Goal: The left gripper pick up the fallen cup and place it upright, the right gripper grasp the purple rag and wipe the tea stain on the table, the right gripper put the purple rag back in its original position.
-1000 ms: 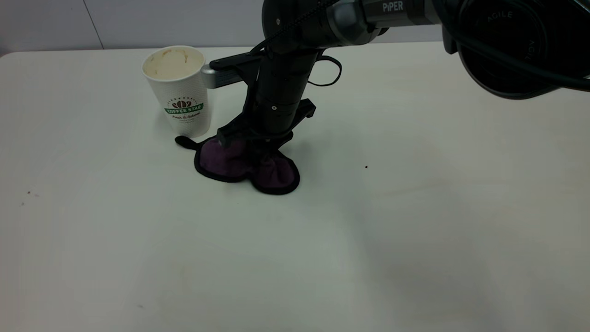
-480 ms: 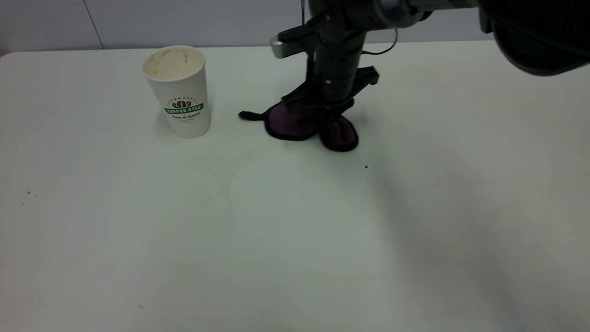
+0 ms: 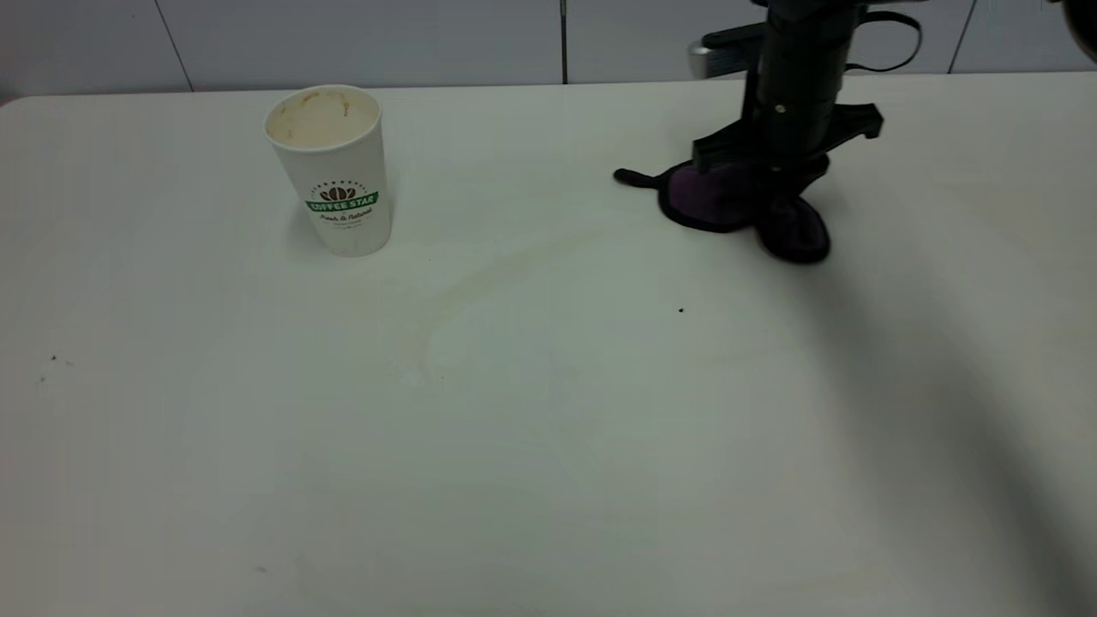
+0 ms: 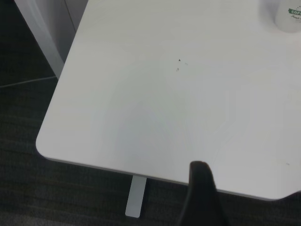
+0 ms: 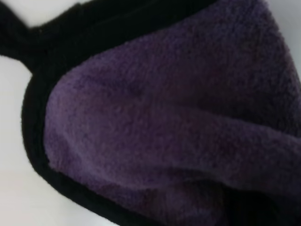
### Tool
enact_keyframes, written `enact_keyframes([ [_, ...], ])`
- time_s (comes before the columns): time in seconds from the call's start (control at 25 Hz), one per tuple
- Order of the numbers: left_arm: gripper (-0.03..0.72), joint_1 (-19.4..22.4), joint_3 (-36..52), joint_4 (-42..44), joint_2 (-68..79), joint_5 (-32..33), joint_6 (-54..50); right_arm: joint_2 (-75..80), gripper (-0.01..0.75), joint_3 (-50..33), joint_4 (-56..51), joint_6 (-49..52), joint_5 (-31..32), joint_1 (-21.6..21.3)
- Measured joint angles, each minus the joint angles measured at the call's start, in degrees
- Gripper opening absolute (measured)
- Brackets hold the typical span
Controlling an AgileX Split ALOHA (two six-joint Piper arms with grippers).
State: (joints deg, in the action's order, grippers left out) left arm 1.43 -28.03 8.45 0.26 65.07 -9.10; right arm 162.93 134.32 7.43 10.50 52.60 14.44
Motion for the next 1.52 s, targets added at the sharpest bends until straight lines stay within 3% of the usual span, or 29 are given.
enact_keyframes([
  [0.16,0.566,0.0,0.0,0.0,0.0,0.0,0.0,-0.2,0.132,0.0,-1.8,-2.1,5.1,-4.2],
  [0.28,0.566,0.0,0.0,0.0,0.0,0.0,-0.1,-0.4,0.221,0.0,-4.1,-4.1,8.2,-6.5],
  [0.48,0.566,0.0,0.0,0.0,0.0,0.0,-0.1,-2.0,0.606,-0.1,-4.2,-8.2,13.3,-8.4],
  [0.52,0.566,0.0,0.0,0.0,0.0,0.0,-0.1,-2.6,0.664,-0.1,-3.4,-8.7,14.0,-8.4],
  [0.6,0.566,0.0,0.0,0.0,0.0,0.0,-0.1,-5.0,0.711,-0.1,-3.1,-9.0,15.5,-8.4],
  [1.04,0.566,0.0,0.0,0.0,0.0,0.0,-0.1,-24.8,0.729,-2.7,-6.7,-14.5,17.2,-7.3],
  [1.52,0.566,0.0,0.0,0.0,0.0,0.0,-0.1,-67.1,0.727,-42.2,-8.7,-16.3,18.0,-4.0],
])
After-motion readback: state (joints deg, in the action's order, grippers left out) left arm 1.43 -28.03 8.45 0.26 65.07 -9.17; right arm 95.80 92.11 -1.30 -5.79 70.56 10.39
